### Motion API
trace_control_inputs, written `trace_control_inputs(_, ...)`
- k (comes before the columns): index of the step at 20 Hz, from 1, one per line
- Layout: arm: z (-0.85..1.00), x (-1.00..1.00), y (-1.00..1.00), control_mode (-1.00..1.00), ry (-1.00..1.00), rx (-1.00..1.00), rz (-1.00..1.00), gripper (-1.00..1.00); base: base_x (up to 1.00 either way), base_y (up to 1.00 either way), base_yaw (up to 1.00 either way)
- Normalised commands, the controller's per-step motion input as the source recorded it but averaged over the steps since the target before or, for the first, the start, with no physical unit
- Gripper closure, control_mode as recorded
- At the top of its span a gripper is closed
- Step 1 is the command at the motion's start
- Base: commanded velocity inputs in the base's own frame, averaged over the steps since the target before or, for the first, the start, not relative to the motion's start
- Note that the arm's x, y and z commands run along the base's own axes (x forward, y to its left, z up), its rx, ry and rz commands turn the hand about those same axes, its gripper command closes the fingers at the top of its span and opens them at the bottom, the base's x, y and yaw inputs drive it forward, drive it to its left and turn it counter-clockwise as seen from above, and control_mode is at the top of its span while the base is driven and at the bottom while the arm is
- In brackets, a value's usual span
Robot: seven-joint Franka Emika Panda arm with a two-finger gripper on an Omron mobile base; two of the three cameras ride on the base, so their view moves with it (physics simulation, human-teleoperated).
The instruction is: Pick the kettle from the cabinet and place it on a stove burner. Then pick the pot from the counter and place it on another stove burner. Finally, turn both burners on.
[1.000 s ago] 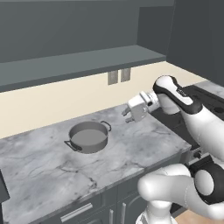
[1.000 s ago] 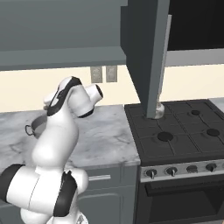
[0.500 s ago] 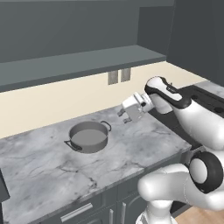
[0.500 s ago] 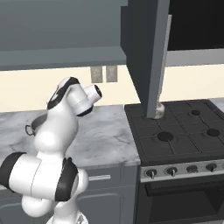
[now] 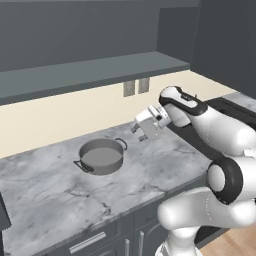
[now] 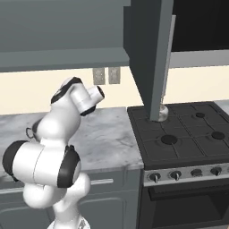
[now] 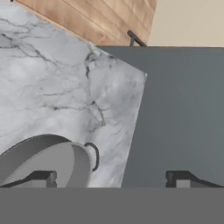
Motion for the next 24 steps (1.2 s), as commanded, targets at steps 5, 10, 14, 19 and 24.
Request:
trace_control_inputs(5, -0.33, 0.22, -0.09, -1.00, -0.02, 0.00, 0.08, -1.00, 0.00, 0.00, 0.00)
trace_control_inputs(10, -0.35, 0.22, -0.07, -1.00, -0.08, 0.00, 0.10, -1.00, 0.00, 0.00, 0.00)
trace_control_inputs(14, -0.32, 0.20, -0.04, -1.00, -0.12, 0.00, 0.11, -1.00, 0.00, 0.00, 0.00)
trace_control_inputs(19, -0.27, 0.10, -0.04, -1.00, -0.17, 0.00, 0.13, -1.00, 0.00, 0.00, 0.00)
trace_control_inputs(24, -0.29, 0.04, -0.09, -1.00, -0.17, 0.00, 0.13, -1.00, 0.00, 0.00, 0.00)
